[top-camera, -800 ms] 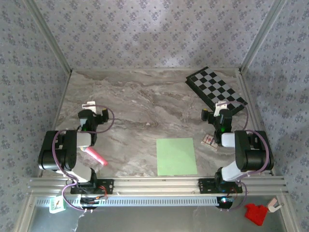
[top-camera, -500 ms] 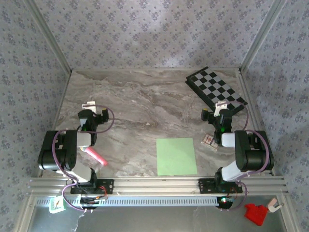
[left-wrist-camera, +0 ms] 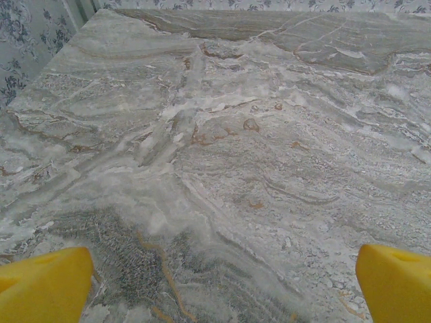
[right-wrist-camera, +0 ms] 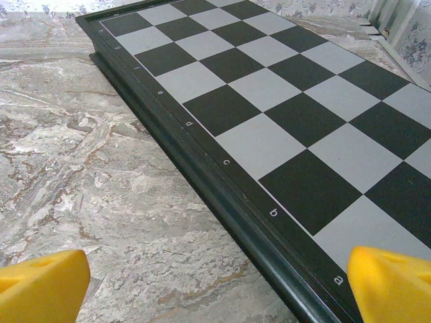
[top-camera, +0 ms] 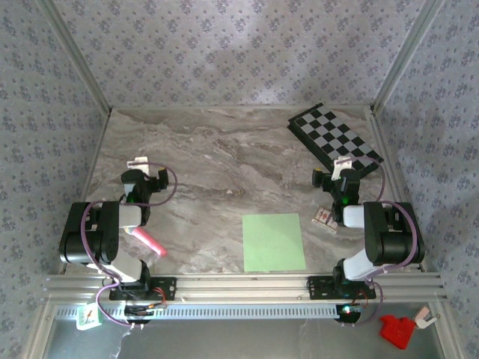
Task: Fold a paper plane with a square sheet of paper (pick it up from the middle)
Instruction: Move the square sheet of paper to the center of the table.
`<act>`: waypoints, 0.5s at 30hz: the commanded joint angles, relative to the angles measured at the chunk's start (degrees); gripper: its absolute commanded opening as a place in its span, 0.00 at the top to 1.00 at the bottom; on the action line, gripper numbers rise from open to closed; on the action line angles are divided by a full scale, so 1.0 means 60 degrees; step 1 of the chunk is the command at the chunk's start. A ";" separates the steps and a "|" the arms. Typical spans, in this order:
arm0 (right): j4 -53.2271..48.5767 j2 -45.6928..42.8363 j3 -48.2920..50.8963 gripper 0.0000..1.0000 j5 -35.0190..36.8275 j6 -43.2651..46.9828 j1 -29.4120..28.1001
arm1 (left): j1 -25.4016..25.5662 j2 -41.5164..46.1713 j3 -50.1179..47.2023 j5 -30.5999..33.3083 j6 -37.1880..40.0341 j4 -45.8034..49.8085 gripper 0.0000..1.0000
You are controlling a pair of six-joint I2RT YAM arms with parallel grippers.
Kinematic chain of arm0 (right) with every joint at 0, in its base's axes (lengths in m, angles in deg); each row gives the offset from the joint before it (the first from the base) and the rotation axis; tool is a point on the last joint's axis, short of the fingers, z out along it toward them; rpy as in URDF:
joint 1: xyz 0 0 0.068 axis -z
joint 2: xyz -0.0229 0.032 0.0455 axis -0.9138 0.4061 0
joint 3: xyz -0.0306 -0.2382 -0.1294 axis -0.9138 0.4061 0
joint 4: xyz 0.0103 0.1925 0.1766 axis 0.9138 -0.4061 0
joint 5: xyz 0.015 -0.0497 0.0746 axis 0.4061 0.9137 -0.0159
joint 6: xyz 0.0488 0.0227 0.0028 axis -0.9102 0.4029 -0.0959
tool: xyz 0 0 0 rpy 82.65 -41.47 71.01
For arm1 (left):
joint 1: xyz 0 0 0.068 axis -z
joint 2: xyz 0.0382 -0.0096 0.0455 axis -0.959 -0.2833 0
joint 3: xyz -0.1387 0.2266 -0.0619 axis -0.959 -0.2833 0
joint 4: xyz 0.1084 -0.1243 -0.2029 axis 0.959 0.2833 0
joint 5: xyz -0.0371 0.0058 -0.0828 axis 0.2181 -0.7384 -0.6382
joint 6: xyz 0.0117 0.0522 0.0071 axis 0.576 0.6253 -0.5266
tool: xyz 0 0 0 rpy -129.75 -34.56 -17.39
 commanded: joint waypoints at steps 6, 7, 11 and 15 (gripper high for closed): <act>-0.0036 0.0098 -0.0132 0.00 -0.0117 0.0086 0.0031 | -0.0063 -0.0068 0.0144 -0.0090 0.0073 -0.0098 0.00; 0.0015 0.0082 -0.0106 0.00 -0.0133 0.0080 0.0031 | -0.0065 -0.0054 0.0132 -0.0091 0.0069 -0.0123 0.00; -0.0833 -0.0887 -0.0176 0.00 0.0069 0.0216 -0.0127 | -0.0024 0.0578 0.0400 0.0987 -0.0295 0.0889 0.00; -0.3028 -0.2521 -0.0813 0.00 0.0927 -0.0051 -0.0442 | -0.0020 0.1962 0.1324 0.1023 -0.0604 0.3497 0.00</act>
